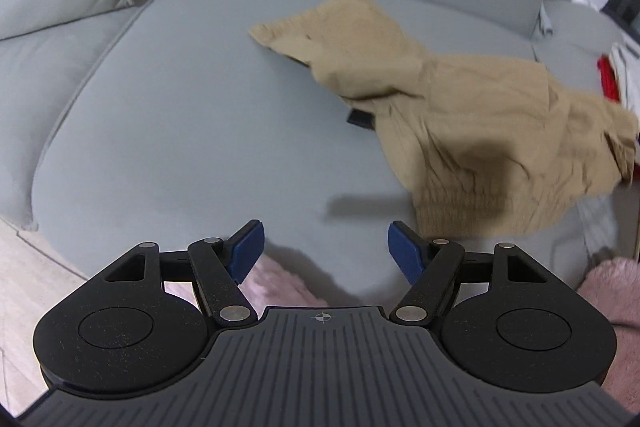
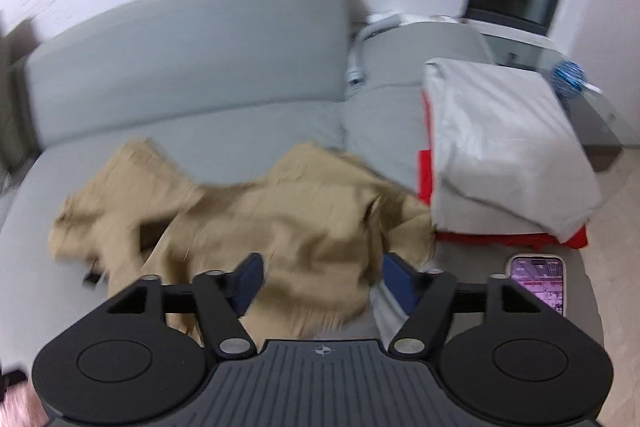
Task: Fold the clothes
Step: 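Lift the khaki jacket by its cuff with the right gripper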
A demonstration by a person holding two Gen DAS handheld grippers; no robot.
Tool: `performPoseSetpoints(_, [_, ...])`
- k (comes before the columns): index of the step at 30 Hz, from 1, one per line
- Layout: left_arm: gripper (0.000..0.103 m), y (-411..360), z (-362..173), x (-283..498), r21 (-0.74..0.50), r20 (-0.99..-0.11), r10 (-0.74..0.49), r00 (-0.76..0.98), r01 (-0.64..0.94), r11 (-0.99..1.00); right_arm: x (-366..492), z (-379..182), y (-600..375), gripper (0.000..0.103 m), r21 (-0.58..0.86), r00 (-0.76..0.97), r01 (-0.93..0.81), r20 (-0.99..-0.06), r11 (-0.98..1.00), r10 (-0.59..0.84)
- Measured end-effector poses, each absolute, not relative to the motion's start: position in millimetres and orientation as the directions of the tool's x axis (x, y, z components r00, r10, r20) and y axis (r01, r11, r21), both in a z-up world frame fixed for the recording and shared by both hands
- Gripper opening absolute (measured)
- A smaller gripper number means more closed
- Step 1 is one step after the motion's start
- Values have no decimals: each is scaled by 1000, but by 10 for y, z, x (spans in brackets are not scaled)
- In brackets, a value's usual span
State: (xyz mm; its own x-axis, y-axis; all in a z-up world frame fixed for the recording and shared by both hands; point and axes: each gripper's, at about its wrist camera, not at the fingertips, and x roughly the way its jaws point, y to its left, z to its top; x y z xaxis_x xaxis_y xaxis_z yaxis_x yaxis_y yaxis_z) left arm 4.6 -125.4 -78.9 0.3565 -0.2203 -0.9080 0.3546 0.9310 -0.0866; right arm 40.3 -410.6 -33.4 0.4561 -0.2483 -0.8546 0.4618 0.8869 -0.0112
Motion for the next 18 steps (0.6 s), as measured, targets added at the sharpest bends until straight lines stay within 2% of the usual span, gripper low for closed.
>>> performPoseSetpoints(3, [74,-1324,-866,68,-69,-918,-193,346,340,938,340,-473,-3821,69,16,475,369,-863,929,-173])
performPoseSetpoints(6, [73,-1274,-893,45,-41,-919,-159,361,313,949,278,-611,-3535,61,45,485,272,-869,961,-96])
performPoseSetpoints(13, [73,-875,-919,174,-46,-921,-115,371,192,980,141,-937,-2873,60,116,479,39,-874,992,83])
performPoseSetpoints(18, [73,-547,-971,264,-86,-926,-126,357,127,988,1229,-1428,-2943,60,72,402,46,-914,996,48])
